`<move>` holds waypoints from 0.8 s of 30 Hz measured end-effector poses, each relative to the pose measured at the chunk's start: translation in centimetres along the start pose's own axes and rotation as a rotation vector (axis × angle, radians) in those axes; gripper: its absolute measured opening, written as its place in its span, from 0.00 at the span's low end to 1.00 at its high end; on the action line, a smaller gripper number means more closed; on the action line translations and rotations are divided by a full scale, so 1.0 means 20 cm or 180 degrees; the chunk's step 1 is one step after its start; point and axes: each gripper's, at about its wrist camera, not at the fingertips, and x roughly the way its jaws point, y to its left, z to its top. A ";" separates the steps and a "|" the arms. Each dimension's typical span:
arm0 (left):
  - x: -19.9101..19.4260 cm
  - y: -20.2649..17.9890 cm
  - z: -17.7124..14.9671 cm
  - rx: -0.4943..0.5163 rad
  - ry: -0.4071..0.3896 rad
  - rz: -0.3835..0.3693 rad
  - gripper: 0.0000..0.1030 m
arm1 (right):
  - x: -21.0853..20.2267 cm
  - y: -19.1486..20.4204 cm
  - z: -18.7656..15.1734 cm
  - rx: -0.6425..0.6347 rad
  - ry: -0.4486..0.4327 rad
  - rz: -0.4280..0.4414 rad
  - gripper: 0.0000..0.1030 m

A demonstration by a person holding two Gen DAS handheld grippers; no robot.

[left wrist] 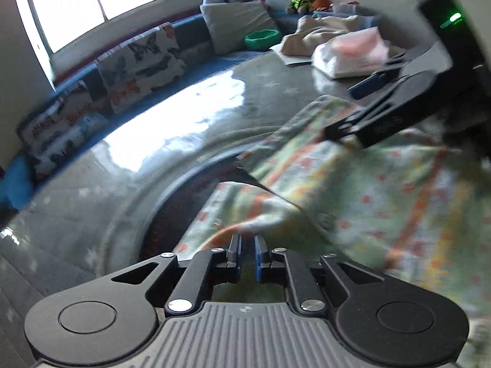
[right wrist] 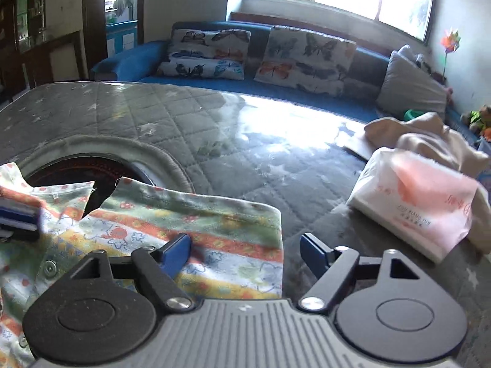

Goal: Fold clothes

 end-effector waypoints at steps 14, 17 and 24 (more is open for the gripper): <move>0.16 0.10 0.10 -0.0486 -0.0219 0.0294 0.23 | 0.00 0.31 0.02 -0.0549 -0.0064 0.0529 0.80; 0.10 0.19 0.11 -0.0760 -0.0315 0.0271 0.23 | 0.04 0.29 0.06 -0.0362 -0.0082 0.0299 0.79; -0.14 0.34 0.00 -0.1017 -0.0400 0.0458 0.23 | -0.06 0.33 0.09 -0.0448 -0.0227 0.0618 0.77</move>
